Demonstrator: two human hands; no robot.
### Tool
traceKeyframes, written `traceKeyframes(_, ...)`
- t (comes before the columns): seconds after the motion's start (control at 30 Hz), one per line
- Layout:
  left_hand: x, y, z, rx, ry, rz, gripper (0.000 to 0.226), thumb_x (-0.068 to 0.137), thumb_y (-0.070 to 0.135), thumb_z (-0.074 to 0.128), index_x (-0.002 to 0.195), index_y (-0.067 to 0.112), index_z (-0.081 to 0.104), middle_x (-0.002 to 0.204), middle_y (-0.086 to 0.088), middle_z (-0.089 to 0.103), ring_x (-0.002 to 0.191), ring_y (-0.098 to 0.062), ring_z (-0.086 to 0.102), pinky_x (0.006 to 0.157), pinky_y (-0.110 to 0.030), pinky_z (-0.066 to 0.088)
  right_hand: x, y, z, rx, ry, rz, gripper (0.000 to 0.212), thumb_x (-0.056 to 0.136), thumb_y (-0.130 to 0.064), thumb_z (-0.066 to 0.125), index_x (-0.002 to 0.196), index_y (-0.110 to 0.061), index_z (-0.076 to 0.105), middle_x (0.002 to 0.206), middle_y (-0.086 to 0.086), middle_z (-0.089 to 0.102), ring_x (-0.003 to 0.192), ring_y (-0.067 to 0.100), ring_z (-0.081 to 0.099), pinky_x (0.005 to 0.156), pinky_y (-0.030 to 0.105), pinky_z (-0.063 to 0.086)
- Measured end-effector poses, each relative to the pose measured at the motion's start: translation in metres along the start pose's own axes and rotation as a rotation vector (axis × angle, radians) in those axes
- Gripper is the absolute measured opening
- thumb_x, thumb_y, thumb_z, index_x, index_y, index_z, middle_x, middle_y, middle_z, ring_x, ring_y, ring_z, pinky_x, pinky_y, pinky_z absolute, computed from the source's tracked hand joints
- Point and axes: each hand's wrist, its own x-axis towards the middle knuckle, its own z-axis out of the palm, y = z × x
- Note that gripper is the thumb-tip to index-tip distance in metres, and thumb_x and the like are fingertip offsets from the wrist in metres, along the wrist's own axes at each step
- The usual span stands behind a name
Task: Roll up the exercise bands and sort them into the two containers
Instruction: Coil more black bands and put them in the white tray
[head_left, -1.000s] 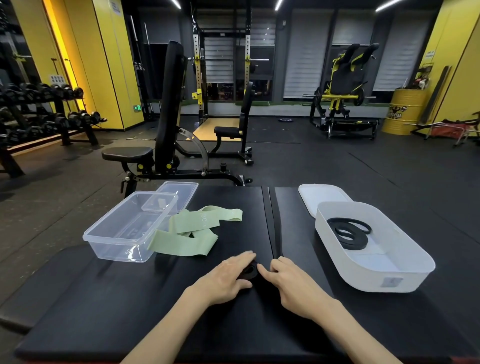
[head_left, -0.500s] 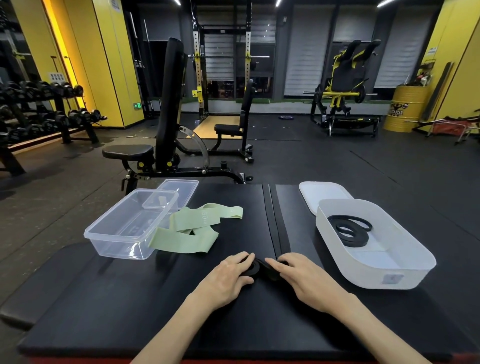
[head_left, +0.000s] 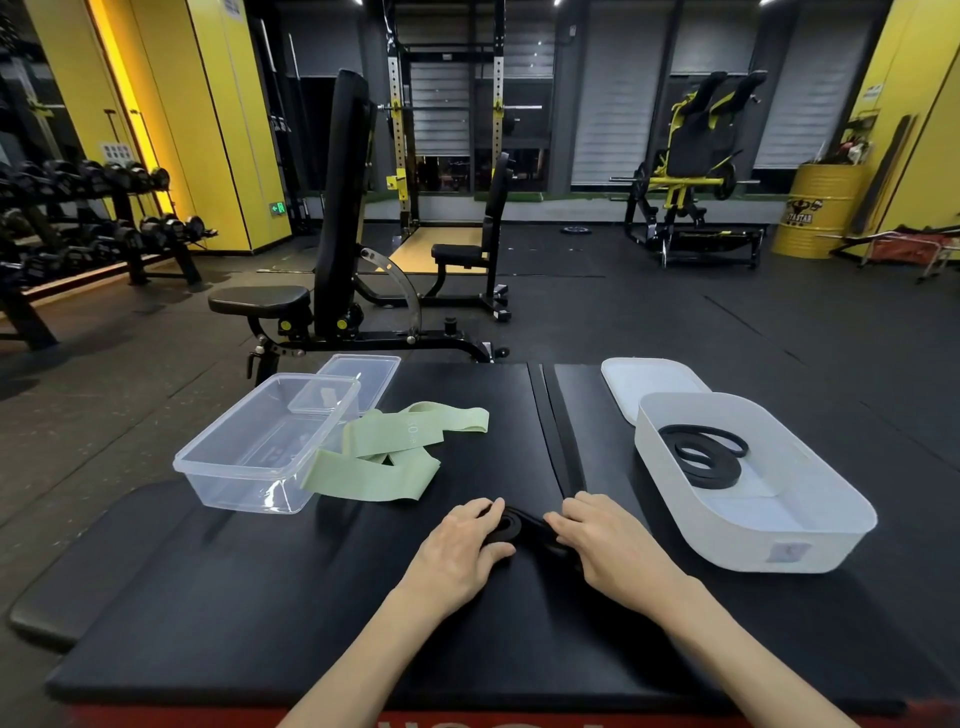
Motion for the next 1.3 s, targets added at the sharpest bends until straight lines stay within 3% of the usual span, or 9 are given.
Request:
traceKeyframes(0.17,-0.002,0.003,0.001,0.033,-0.002,-0.032,0.059,0.096,0.043,0.047,0.148,0.020,0.029,0.143,0.007,0.039,0.125,-0.014,0.040,0.101,-0.029,0.039,0.002,-0.011,-0.005,-0.077,-0.017,-0.021,0.021,0.071,-0.006,0.043,0.079,-0.019,0.058,0.068,-0.007,0.045,0.063,0.015,0.044,0.057,0.024,0.035)
traceKeyframes(0.27,-0.003,0.005,0.002,0.042,0.013,-0.041,0.059,0.097,0.044,0.045,0.148,0.020,0.028,0.143,0.006,0.038,0.125,-0.014,0.039,0.100,-0.027,0.038,0.001,-0.019,-0.002,-0.110,-0.036,-0.012,0.021,0.064,-0.007,0.052,0.080,-0.019,0.058,0.067,-0.007,0.047,0.061,0.015,0.045,0.058,0.025,0.036)
traceKeyframes(0.47,-0.006,0.008,0.004,0.084,0.033,-0.050,0.061,0.098,0.047,0.039,0.149,0.020,0.023,0.146,0.004,0.033,0.127,-0.012,0.036,0.102,-0.019,0.031,-0.005,-0.028,0.011,-0.088,-0.005,0.062,0.047,0.065,-0.005,0.036,0.106,-0.009,0.060,0.074,-0.003,0.050,0.065,0.017,0.045,0.066,0.028,0.032)
traceKeyframes(0.63,-0.003,0.011,0.000,0.126,0.033,-0.056,0.059,0.098,0.046,0.041,0.148,0.020,0.025,0.142,0.003,0.035,0.126,-0.012,0.037,0.099,-0.021,0.035,-0.008,-0.028,0.016,0.020,0.000,0.097,0.048,0.069,-0.005,0.061,0.116,-0.011,0.053,0.085,-0.003,0.048,0.075,0.017,0.043,0.075,0.027,0.029)
traceKeyframes(0.73,-0.005,0.016,-0.001,0.175,0.051,-0.079,0.058,0.098,0.046,0.039,0.148,0.018,0.025,0.140,0.001,0.037,0.123,-0.014,0.039,0.097,-0.022,0.036,-0.011,-0.022,0.016,0.049,-0.036,0.128,0.055,0.072,-0.009,0.064,0.125,-0.015,0.049,0.089,-0.005,0.048,0.079,0.016,0.047,0.077,0.021,0.035)
traceKeyframes(0.83,-0.006,0.016,-0.001,0.247,0.072,-0.102,0.060,0.098,0.049,0.037,0.147,0.016,0.027,0.136,-0.001,0.042,0.120,-0.016,0.042,0.099,-0.022,0.035,-0.010,-0.021,0.014,0.038,-0.042,0.131,0.056,0.073,-0.011,0.062,0.127,-0.017,0.051,0.085,-0.006,0.049,0.075,0.015,0.049,0.071,0.023,0.042)
traceKeyframes(1.0,-0.004,0.018,-0.002,0.296,0.080,-0.180,0.061,0.095,0.053,0.039,0.142,0.014,0.035,0.129,-0.004,0.050,0.118,-0.019,0.046,0.101,-0.026,0.035,0.006,-0.023,0.012,0.025,0.009,0.123,0.042,0.071,-0.022,0.072,0.111,-0.015,0.063,0.072,-0.008,0.053,0.064,0.013,0.051,0.060,0.023,0.041)
traceKeyframes(1.17,-0.006,0.020,0.003,0.221,0.142,-0.237,0.062,0.090,0.059,0.045,0.135,0.016,0.045,0.119,-0.002,0.054,0.111,-0.017,0.048,0.097,-0.024,0.035,0.013,-0.033,0.009,0.111,0.011,0.124,0.030,0.076,-0.023,0.059,0.103,-0.016,0.068,0.067,-0.010,0.052,0.061,0.011,0.051,0.057,0.022,0.041)
traceKeyframes(1.3,-0.012,0.017,0.005,0.210,0.120,-0.147,0.071,0.094,0.057,0.036,0.148,0.012,0.026,0.131,-0.003,0.043,0.117,-0.016,0.039,0.099,-0.021,0.033,0.007,-0.033,0.014,0.156,0.020,0.153,0.034,0.086,-0.024,0.046,0.113,-0.015,0.065,0.074,-0.009,0.051,0.068,0.013,0.050,0.063,0.024,0.042)
